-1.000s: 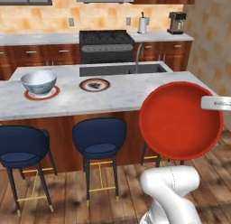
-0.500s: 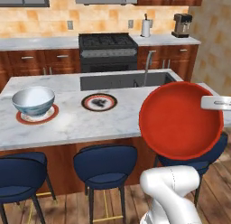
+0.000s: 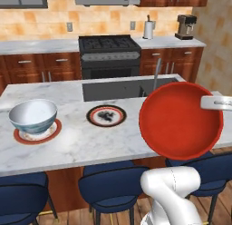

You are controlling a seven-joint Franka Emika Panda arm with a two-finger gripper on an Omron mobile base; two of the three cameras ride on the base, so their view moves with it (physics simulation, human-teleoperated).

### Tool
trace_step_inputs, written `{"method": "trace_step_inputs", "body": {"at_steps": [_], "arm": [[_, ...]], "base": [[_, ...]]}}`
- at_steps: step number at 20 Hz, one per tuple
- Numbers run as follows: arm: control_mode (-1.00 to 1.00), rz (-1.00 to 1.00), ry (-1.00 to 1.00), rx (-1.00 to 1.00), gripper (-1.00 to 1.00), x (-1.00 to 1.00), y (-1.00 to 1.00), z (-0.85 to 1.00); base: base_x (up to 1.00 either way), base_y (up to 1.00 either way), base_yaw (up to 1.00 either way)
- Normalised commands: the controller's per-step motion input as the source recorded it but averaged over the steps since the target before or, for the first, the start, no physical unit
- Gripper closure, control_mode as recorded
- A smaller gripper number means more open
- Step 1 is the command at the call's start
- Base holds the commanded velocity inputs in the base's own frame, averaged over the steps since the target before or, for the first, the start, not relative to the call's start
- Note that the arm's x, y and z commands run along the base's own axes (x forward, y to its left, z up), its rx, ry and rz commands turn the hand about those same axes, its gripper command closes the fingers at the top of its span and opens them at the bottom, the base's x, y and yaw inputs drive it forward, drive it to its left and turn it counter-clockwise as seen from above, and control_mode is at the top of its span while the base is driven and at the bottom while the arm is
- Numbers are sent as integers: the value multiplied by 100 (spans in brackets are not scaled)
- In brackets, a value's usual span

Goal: Move the bowls from the cabinet to the plates on the dining table.

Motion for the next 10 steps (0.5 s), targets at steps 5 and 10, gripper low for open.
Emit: {"method": "trace_step_inputs", "body": {"at_steps": [5, 10], "arm": [[100, 0, 0, 0, 100, 0, 0, 0], [100, 0, 0, 0, 100, 0, 0, 0]], "base": [[60, 36, -4], [43, 27, -4]]}}
